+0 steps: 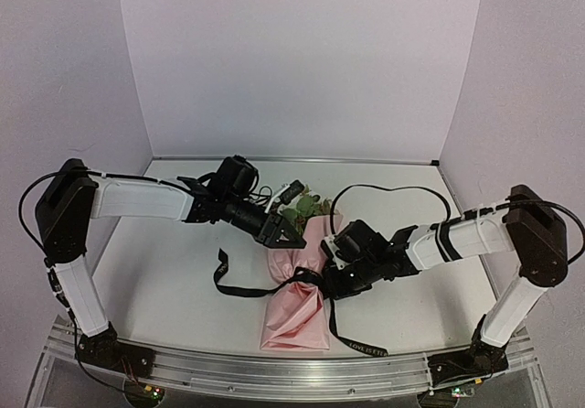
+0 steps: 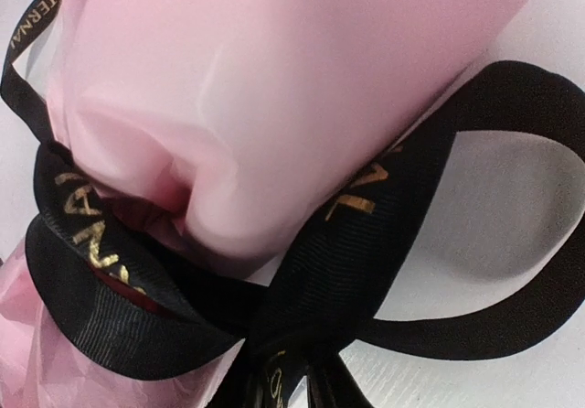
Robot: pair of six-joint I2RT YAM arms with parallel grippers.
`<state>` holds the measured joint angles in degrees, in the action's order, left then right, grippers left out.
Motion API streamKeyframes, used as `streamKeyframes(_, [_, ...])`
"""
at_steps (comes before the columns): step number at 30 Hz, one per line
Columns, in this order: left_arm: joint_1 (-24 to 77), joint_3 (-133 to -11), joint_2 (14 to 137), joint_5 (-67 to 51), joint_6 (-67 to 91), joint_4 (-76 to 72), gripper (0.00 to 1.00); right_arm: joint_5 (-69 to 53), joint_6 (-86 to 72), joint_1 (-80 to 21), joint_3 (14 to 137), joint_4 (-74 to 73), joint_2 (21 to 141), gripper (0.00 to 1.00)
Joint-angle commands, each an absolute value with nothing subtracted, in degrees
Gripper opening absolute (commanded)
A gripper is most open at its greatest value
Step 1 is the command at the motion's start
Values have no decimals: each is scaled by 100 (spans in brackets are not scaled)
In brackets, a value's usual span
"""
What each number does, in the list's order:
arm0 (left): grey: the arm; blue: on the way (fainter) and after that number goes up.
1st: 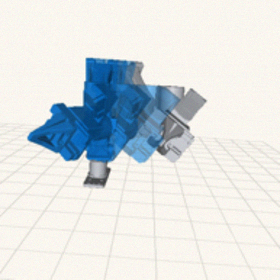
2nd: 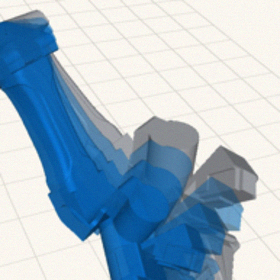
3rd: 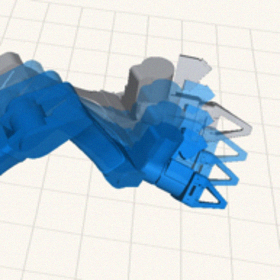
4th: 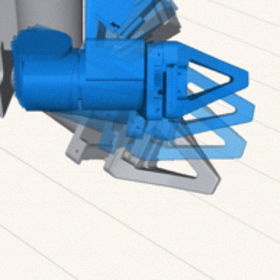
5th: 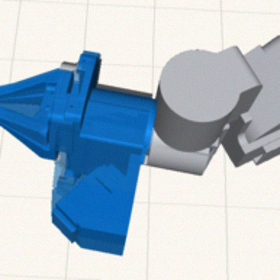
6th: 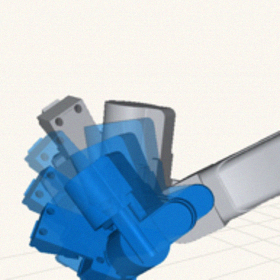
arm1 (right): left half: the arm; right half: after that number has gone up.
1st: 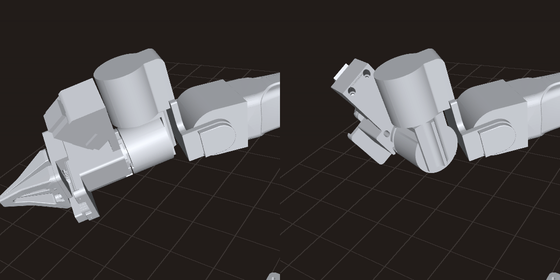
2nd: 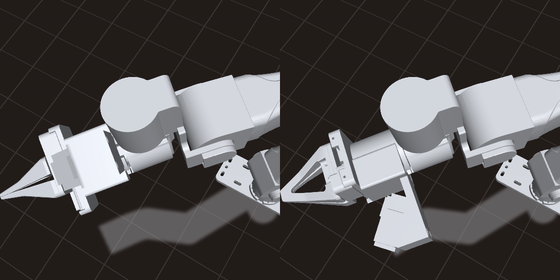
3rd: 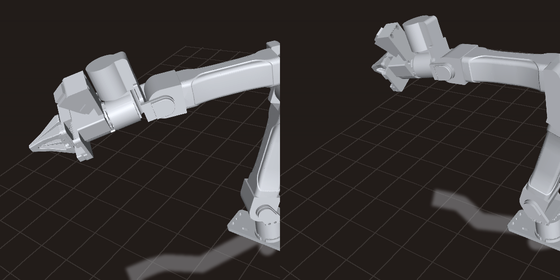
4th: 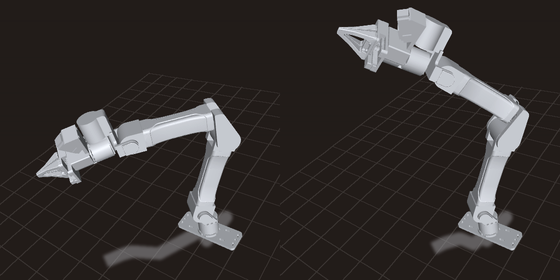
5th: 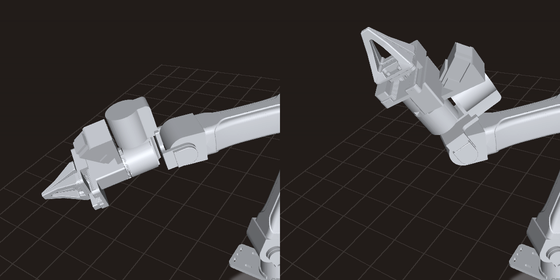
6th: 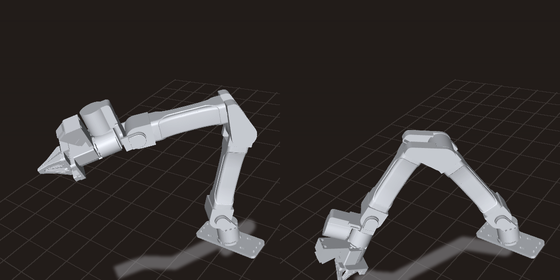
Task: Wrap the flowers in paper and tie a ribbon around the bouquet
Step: Cross the half-tied ribbon over the folded bouquet.
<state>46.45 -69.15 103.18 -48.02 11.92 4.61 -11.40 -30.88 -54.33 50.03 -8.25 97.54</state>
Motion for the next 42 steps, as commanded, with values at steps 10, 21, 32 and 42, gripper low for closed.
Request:
streamKeyframes(10, [6108,-6141,9931,-2858,1589,-1159,39,-1134,-3260,-5431,5386,-1658,9371,0])
streamKeyframes(21, [6632,-5179,10583,-1293,1810,-1974,12,-1022,-3153,-5413,5842,-2696,9132,0])
streamKeyframes(32, [6623,-5351,11047,-895,2154,-1963,0,-1351,-2788,-5400,6979,-4014,9015,0])
streamKeyframes(42, [6541,-4249,8576,-1120,2270,-2911,28,-1783,-1765,-5384,8813,-6273,9780,0])
